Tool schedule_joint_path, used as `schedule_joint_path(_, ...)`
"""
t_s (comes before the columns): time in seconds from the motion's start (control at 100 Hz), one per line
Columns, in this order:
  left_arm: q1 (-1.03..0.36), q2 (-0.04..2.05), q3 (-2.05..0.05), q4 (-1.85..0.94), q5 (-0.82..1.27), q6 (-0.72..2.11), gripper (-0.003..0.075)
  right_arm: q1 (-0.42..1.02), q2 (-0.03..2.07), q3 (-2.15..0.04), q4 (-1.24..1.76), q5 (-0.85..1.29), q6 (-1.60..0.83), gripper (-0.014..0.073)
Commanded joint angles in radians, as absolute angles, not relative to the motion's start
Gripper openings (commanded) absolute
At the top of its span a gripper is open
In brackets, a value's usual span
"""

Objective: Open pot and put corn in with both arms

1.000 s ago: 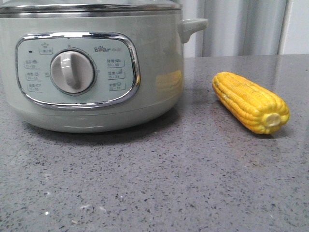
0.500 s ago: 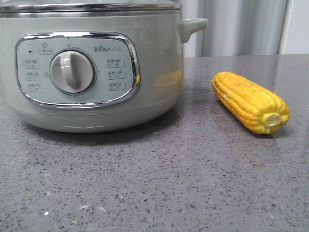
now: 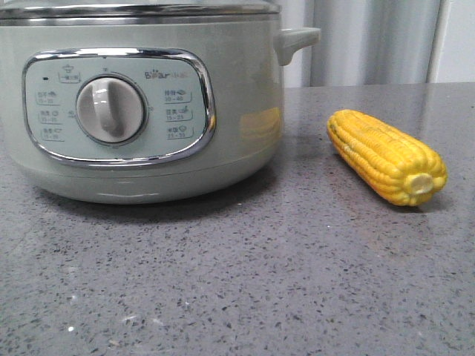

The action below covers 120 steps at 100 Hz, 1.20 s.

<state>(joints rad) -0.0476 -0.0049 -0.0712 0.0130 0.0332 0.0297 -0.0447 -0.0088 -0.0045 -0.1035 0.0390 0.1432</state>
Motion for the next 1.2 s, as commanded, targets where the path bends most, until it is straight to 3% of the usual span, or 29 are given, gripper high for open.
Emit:
schedule_joint_path(0.0,-0.047,0.018,-0.153,0.0,0.02,0.021,-0.002,-0.047,0.006,-0.084,-0.112,0.022,0.138,-0.0069)
schedule_joint_path(0.2,-0.047,0.16,-0.247,0.0,0.02,0.021,-0.002,-0.047,0.19,-0.234,-0.112,0.205,0.138,-0.0069)
schedule_joint_path(0.6,-0.047,0.337,-0.263,0.0,-0.221,-0.011,-0.0011,-0.047,0.33,-0.303,-0.104,0.18,0.138,-0.0069)
schedule_joint_path(0.69,-0.047,0.362,-0.264,0.0,-0.223,-0.032,0.0083,-0.047,0.33,-0.303,-0.104,0.182,0.138,-0.0069)
schedule_joint_path(0.79,-0.062,0.393,-0.265,0.0,-0.26,-0.032,0.0316,-0.047,0.33,-0.303,-0.104,0.184,0.138,-0.0069)
schedule_joint_path(0.86,-0.086,0.417,-0.276,0.0,-0.278,-0.032,0.0439,-0.047,0.33,-0.303,-0.104,0.186,0.138,-0.0069)
schedule_joint_path(0.92,-0.111,0.445,-0.296,0.0,-0.273,-0.032,0.0471,-0.047,0.33,-0.303,-0.104,0.186,0.138,-0.0069)
schedule_joint_path(1.19,-0.271,0.621,-0.424,0.0,-0.341,-0.032,0.046,-0.047,0.33,-0.303,-0.104,0.186,0.138,-0.0069)
